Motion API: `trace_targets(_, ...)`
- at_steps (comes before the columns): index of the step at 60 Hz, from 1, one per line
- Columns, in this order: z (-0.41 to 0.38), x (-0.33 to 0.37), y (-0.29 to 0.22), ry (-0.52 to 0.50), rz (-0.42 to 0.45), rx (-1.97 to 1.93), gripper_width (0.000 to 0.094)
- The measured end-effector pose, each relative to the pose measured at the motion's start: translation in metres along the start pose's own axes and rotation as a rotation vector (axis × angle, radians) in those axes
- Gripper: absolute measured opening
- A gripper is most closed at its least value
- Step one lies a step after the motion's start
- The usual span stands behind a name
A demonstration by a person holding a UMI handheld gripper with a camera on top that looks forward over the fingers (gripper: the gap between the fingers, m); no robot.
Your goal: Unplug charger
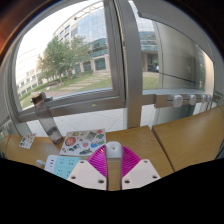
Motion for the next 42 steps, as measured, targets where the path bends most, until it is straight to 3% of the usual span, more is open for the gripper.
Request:
trace_targets(11, 0.007, -0.021, 0.065, -0.057, -0.144, 0.037, 0.0148)
trace_targets(28, 0.010, -0.025, 0.086, -0.056, -0.182, 0.072, 0.0244)
trace_targets(31, 0.012, -0.024, 0.086, -0.032, -0.183, 0.078, 0.0296)
trace_targets(38, 0.012, -0.020, 0.075, 0.030, -0.138, 0.101, 0.0626)
trace_targets(42, 0.004, -0.006, 0.057, 0.063, -0.083, 0.109, 0.0679)
Point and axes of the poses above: the point between the fingertips, and its own axes, seen from behind it with the camera up: z to the right, y down, x backward, against the way the camera looks, the point moved 7 cm from there along x, backward, against the way the camera looks, and after that the axes turned 14 degrees about z, right-handed, at the moved point
